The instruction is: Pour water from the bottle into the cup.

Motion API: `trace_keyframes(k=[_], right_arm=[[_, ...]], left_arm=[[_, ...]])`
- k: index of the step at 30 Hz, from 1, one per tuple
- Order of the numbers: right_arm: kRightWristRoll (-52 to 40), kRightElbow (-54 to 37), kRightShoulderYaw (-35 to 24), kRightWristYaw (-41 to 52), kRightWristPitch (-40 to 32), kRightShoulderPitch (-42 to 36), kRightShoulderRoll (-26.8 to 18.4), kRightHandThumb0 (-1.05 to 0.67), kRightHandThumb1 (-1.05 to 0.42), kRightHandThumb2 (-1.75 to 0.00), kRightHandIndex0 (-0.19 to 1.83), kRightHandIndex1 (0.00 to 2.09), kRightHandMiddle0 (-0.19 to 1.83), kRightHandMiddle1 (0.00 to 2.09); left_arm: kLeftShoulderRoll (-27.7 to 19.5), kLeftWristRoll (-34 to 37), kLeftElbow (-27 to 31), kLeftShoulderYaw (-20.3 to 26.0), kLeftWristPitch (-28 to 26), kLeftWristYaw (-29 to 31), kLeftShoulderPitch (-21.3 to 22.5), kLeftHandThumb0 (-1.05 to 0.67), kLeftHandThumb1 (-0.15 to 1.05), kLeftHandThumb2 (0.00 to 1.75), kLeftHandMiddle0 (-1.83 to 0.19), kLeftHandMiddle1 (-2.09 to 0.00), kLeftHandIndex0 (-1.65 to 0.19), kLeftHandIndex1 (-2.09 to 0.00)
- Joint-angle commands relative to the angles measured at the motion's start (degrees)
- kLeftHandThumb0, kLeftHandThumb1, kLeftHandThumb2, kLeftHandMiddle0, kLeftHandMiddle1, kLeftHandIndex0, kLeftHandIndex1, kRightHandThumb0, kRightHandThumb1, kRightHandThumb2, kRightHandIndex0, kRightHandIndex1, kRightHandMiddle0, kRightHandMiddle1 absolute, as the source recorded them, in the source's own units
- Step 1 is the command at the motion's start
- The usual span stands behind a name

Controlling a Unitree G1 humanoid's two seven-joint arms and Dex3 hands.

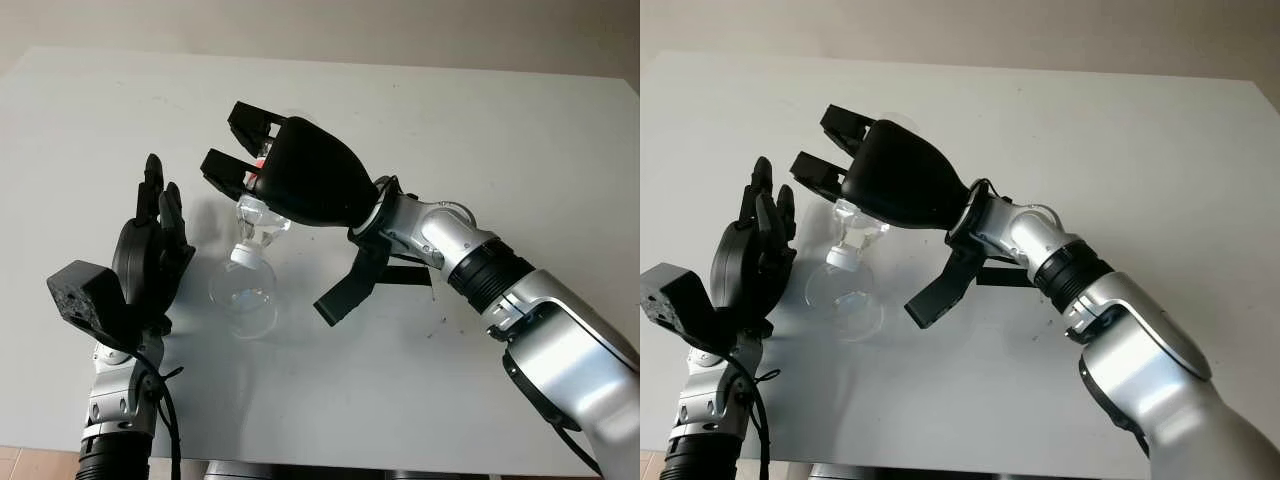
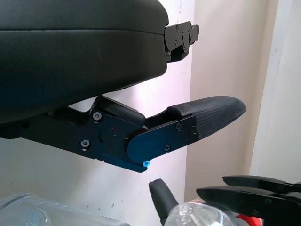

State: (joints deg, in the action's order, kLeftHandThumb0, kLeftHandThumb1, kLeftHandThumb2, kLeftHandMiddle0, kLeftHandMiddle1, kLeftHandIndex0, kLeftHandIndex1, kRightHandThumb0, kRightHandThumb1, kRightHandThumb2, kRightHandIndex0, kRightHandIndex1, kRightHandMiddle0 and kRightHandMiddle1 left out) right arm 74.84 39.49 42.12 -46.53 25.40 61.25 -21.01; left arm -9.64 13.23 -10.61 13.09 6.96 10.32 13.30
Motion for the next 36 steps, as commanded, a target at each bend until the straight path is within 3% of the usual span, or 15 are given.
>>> trace_keyframes(k=[1,16,21,24,27,28,29,33,36], right_arm=[[0.2,-1.9,0.4,-0.7,-0.4,1.4,-0.6,-0.39,-1.05,-0.18,1.2,2.09,0.82,2.09],[-1.6,-0.4,0.5,-2.8,1.6,1.5,-0.2,-0.37,-1.05,-0.19,1.23,2.09,0.84,2.09],[-10.2,3.0,-2.5,-0.8,8.0,0.9,1.0,-0.33,-1.05,-0.15,1.2,2.09,0.79,2.09],[-22.4,5.4,-7.2,7.1,13.7,-0.9,2.1,-0.23,-1.04,-0.16,1.18,2.09,0.75,2.09],[-28.8,6.2,-10.2,11.9,16.4,-2.1,2.4,-0.14,-0.72,-0.82,1.16,2.09,0.77,2.09],[-31.4,6.3,-11.4,14.3,16.7,-2.8,2.7,-0.13,-0.64,-1.0,1.21,2.09,0.82,2.09],[-34.6,6.1,-13.1,17.0,16.7,-3.7,3.0,-0.12,-0.61,-1.05,1.25,2.09,0.88,2.09],[-47.7,3.1,-19.2,31.0,13.6,-7.6,3.9,-0.1,-0.62,-1.02,1.43,2.09,1.09,2.09],[-56.8,0.0,-24.0,40.2,9.9,-10.5,4.3,-0.11,-0.8,-0.69,1.27,2.09,0.91,2.09]], left_arm=[[-0.1,-0.3,0.0,-0.2,0.9,0.2,0.1,-0.83,1.05,0.77,0.17,-0.05,0.18,-0.05],[-0.1,0.0,-0.6,0.0,1.2,0.4,0.4,-0.83,1.05,0.76,0.16,-0.05,0.18,-0.05],[-0.1,0.0,-0.7,0.0,1.1,0.4,0.5,-0.83,1.05,0.76,0.16,-0.05,0.18,-0.05],[-0.2,0.0,-0.8,0.0,1.3,0.6,0.4,-0.83,1.05,0.76,0.16,-0.05,0.18,-0.05],[-0.2,0.1,-0.8,0.0,1.4,0.7,0.3,-0.82,1.05,0.76,0.16,-0.06,0.18,-0.05],[-0.2,0.0,-0.8,0.0,1.4,0.7,0.3,-0.82,1.05,0.76,0.16,-0.05,0.18,-0.06],[-0.2,0.0,-0.7,0.0,1.5,0.7,0.2,-0.82,1.05,0.76,0.16,-0.05,0.18,-0.05],[-0.3,0.1,-0.6,0.0,1.7,1.0,0.0,-0.83,1.05,0.76,0.17,-0.05,0.18,-0.05],[-0.2,0.2,-0.7,0.1,1.8,1.2,0.0,-0.82,1.05,0.77,0.16,-0.05,0.18,-0.05]])
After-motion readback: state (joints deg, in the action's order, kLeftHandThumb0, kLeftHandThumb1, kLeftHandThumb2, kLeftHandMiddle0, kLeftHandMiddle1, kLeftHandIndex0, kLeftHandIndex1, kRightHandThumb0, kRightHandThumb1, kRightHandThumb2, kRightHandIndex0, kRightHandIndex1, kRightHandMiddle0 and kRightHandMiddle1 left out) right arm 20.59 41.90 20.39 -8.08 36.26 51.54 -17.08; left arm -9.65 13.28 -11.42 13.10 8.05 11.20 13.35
